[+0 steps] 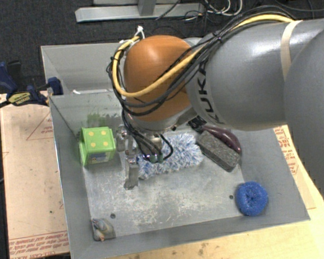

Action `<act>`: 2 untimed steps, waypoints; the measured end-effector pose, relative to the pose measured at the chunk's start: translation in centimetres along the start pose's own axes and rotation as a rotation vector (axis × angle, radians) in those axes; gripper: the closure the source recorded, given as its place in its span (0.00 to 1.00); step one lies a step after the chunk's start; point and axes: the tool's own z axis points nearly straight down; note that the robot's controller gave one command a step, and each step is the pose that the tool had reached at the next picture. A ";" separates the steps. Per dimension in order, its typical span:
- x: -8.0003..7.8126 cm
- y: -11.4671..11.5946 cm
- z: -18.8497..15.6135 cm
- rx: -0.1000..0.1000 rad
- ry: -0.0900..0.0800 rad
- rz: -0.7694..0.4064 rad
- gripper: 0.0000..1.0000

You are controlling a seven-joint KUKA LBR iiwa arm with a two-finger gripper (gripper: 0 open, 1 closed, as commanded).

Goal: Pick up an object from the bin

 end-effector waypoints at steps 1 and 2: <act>-0.2 -0.1 -0.5 -0.001 -0.008 0.004 0.00; -2.0 -2.6 4.5 -0.004 -0.015 -0.042 0.00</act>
Offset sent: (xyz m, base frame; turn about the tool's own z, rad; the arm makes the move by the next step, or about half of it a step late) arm 0.0340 -0.0530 -0.0994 -0.0816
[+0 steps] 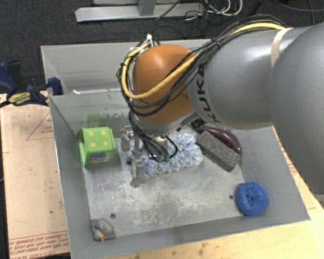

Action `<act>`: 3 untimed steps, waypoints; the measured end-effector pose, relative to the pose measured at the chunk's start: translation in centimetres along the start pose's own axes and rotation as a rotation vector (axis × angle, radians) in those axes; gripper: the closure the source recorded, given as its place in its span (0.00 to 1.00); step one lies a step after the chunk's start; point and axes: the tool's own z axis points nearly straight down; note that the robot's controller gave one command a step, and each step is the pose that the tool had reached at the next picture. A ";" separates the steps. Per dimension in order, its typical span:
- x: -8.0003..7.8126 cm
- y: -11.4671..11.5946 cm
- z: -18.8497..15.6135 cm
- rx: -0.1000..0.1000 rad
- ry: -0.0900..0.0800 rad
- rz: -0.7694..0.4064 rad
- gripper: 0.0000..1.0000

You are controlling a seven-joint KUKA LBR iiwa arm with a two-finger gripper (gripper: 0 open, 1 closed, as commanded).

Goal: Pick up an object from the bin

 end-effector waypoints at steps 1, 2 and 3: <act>0.4 -3.5 1.6 0.005 0.019 -0.003 0.00; -3.5 -9.6 1.2 0.001 0.001 0.053 0.00; -3.4 -12.2 3.5 0.007 0.002 0.227 0.00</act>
Offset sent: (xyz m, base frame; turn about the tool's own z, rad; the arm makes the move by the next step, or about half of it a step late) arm 0.0504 -0.1139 -0.0202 0.0718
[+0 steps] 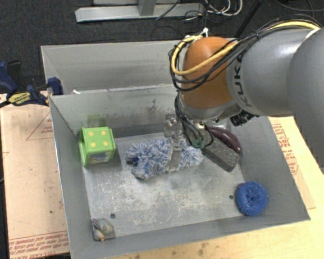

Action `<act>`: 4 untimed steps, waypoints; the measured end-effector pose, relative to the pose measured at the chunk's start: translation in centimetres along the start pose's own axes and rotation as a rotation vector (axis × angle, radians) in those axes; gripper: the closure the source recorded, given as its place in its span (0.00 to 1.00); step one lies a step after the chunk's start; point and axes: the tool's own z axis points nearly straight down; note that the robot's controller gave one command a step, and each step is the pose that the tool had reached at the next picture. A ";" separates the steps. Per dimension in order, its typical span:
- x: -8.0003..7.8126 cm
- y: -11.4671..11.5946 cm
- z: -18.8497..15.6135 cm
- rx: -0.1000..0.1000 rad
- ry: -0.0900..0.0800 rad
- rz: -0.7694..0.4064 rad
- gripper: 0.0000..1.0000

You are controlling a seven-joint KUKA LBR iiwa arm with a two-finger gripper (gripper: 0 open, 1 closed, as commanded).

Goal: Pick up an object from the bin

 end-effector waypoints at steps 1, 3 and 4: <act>0.1 2.0 6.1 -0.004 0.004 -0.110 1.00; 1.6 -0.2 -4.0 -0.004 0.004 -0.116 1.00; 1.6 -0.2 -4.0 -0.004 0.004 -0.116 1.00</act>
Offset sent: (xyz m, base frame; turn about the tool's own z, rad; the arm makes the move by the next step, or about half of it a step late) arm 0.0000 0.0000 0.0000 0.0000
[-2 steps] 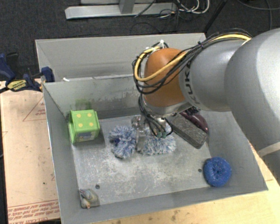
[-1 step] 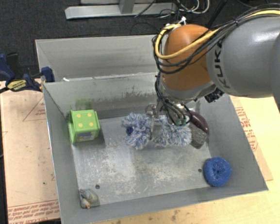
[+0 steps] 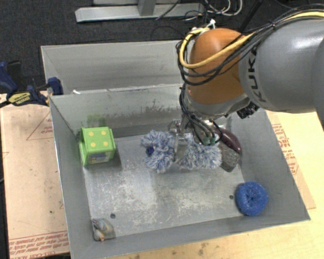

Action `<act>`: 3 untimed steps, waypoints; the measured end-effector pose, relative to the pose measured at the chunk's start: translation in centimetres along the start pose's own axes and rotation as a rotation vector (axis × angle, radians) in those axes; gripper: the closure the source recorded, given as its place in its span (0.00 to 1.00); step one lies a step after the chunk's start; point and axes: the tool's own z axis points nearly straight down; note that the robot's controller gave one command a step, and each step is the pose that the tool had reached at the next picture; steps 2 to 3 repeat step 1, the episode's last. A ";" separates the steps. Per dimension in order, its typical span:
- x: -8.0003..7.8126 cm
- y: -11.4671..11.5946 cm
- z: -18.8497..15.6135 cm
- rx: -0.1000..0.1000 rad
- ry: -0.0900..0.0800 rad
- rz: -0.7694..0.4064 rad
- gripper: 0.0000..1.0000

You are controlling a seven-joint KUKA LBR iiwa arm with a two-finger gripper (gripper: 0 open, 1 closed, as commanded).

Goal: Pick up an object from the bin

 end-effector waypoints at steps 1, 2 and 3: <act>-1.4 0.0 -9.7 0.000 -0.001 -0.002 1.00; -1.4 0.0 -9.7 0.000 -0.001 -0.002 1.00; -1.4 0.0 -9.7 0.000 -0.001 -0.002 1.00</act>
Offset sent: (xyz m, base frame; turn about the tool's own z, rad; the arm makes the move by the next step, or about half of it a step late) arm 0.0000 0.0000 0.0000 0.0000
